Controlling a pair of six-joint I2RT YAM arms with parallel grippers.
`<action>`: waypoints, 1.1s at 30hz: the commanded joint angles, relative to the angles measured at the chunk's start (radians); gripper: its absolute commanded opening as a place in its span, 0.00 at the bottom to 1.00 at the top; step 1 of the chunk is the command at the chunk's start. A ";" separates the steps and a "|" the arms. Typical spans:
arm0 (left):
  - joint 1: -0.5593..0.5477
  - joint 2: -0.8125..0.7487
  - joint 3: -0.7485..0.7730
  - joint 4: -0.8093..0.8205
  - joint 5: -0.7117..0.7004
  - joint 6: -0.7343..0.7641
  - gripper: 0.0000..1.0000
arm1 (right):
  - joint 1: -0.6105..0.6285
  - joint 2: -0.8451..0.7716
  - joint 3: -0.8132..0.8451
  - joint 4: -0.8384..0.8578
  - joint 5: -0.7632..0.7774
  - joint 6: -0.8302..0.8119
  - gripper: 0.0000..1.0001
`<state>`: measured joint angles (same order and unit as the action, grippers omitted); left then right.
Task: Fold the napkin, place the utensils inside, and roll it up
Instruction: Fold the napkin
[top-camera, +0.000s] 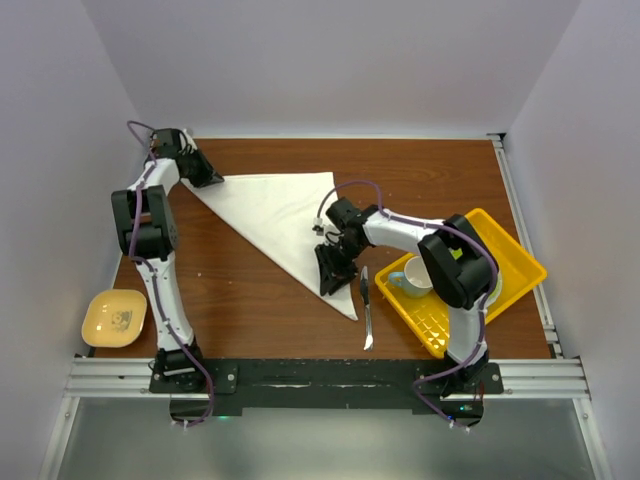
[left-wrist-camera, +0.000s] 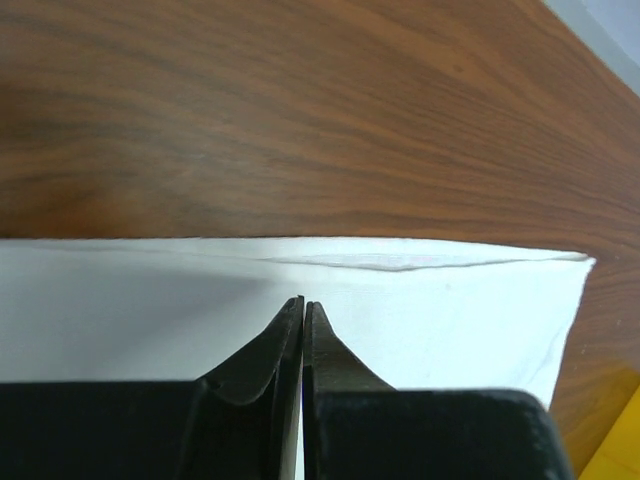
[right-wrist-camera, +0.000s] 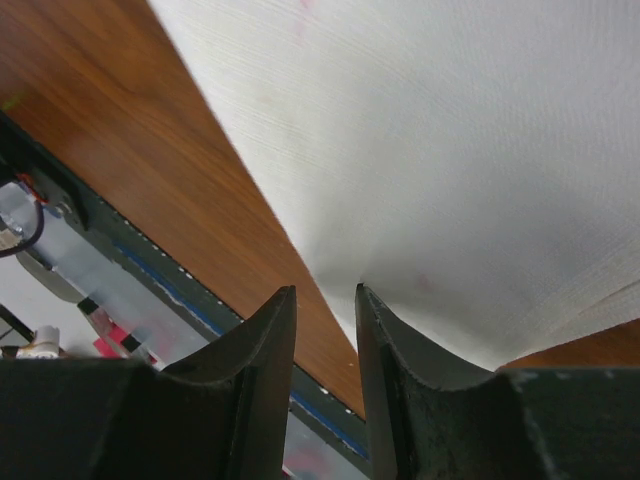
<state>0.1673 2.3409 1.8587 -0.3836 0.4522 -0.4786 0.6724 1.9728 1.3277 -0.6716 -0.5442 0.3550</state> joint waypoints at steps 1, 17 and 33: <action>0.072 -0.008 -0.027 0.014 -0.066 0.026 0.06 | 0.000 -0.093 -0.111 0.055 -0.025 0.022 0.35; 0.159 0.020 0.059 -0.008 -0.037 -0.005 0.07 | 0.000 -0.115 -0.082 -0.039 -0.011 -0.060 0.35; 0.192 0.103 0.143 -0.109 -0.135 0.106 0.08 | 0.001 -0.160 -0.196 -0.003 0.035 -0.030 0.35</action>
<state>0.3523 2.4123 1.9396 -0.4419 0.3748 -0.4431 0.6708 1.8721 1.0916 -0.6392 -0.5701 0.3504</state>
